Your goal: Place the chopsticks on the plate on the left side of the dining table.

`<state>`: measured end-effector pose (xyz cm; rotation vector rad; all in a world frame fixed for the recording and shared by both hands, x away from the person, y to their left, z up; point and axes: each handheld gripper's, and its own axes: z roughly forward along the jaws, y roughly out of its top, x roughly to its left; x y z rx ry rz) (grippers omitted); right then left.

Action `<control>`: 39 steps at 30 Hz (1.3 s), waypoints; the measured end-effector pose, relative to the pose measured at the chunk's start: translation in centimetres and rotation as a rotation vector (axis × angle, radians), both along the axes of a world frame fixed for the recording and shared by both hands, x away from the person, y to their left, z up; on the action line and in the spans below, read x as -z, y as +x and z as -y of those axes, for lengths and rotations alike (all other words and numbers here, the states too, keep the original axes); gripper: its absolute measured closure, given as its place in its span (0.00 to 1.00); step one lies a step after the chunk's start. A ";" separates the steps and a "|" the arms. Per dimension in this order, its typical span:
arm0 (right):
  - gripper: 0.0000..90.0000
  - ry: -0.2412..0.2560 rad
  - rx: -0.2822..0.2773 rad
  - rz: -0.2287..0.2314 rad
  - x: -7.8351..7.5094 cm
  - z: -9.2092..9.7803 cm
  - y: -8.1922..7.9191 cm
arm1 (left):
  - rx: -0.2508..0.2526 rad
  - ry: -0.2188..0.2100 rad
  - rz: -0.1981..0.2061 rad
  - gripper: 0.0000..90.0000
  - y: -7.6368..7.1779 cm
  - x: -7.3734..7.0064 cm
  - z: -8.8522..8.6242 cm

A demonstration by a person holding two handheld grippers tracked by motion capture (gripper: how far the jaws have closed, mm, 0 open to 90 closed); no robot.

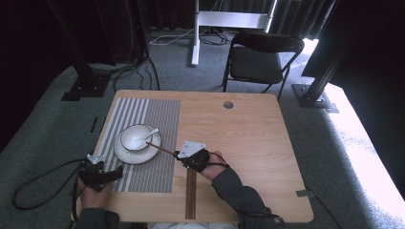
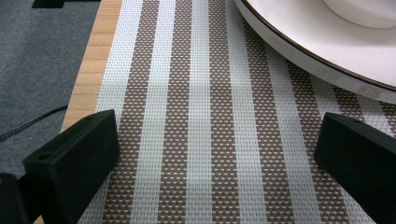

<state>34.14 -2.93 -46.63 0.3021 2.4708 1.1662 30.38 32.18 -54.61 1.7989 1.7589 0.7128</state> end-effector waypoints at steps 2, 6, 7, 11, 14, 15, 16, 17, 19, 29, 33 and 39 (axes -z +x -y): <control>0.94 0.000 -0.003 -0.001 -0.1 -0.2 0.0 | 0.000 0.000 0.000 0.00 0.0 0.0 0.0; 0.94 -0.002 -0.012 0.001 -0.2 -0.3 0.1 | 0.000 0.000 0.000 0.00 0.0 0.0 0.0; 0.94 -0.002 -0.012 -0.001 -0.2 -0.4 0.1 | 0.000 0.000 0.000 0.00 0.0 0.0 0.0; 0.94 -0.005 -0.028 0.002 -0.2 -0.7 0.2 | 0.000 0.000 -0.001 0.00 0.0 0.0 0.0; 0.94 -0.008 -0.034 0.004 -0.2 -0.9 0.4 | 0.000 0.000 -0.001 0.00 0.0 0.0 0.0; 0.94 -0.008 -0.035 0.003 -0.2 -0.9 0.4 | 0.000 0.000 -0.001 0.00 0.0 0.0 0.0; 0.94 -0.009 -0.037 0.003 -0.2 -1.0 0.5 | 0.000 0.000 -0.001 0.00 0.0 0.0 0.0; 0.94 -0.010 -0.040 0.005 -0.2 -1.1 0.5 | 0.000 0.000 -0.001 0.00 0.0 0.0 0.0; 0.94 -0.012 -0.042 0.003 -0.2 -1.1 0.5 | 0.000 0.000 -0.001 0.00 0.0 0.0 0.0; 0.94 -0.014 -0.062 0.001 -0.2 -1.9 0.8 | 0.001 0.000 -0.001 0.00 0.0 0.0 0.0; 0.94 -0.017 -0.067 0.001 -0.4 -2.1 0.9 | 0.001 0.000 -0.001 0.00 0.0 0.0 0.0; 0.94 -0.018 -0.079 0.004 -0.5 -2.5 1.0 | 0.001 0.000 0.000 0.00 0.0 0.0 0.0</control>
